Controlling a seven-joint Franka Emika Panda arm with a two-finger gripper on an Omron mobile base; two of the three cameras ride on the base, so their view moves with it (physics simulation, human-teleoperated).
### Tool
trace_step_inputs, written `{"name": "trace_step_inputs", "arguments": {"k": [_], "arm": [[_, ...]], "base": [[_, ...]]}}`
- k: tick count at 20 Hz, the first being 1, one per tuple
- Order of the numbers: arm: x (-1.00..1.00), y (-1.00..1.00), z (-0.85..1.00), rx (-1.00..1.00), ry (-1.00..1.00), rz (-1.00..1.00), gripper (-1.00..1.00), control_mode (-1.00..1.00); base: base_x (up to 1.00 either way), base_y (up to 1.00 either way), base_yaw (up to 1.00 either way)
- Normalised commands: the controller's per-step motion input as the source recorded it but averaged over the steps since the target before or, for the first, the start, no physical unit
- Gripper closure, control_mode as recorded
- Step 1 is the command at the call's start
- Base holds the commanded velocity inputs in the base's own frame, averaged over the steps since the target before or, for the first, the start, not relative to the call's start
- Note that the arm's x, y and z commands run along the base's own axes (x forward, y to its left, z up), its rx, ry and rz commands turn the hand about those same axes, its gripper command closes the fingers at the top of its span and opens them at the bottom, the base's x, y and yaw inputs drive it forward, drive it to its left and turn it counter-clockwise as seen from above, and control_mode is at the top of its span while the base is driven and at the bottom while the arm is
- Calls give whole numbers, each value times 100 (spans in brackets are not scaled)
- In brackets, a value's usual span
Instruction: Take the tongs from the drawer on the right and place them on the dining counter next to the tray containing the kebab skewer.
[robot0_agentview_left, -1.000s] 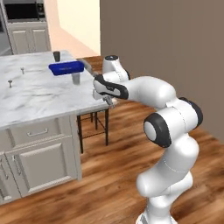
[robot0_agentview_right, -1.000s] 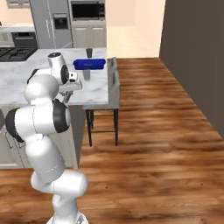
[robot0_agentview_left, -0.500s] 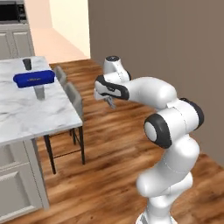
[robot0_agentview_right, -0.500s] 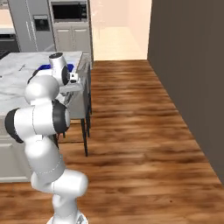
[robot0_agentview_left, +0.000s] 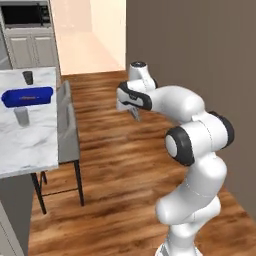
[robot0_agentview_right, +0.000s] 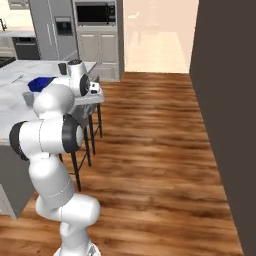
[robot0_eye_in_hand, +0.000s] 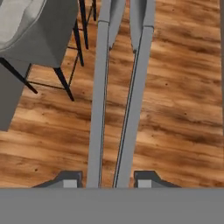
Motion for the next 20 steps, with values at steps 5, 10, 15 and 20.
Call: {"name": "trace_step_inputs", "arguments": {"k": [5,10,15,20], "arm": [[0,0,0,0,0,0,100,100],[0,0,0,0,0,0,100,100],[0,0,0,0,0,0,100,100],[0,0,0,0,0,0,100,100]], "base": [[46,-69,76],[38,-65,78],[60,-93,57],[57,-76,45]]}}
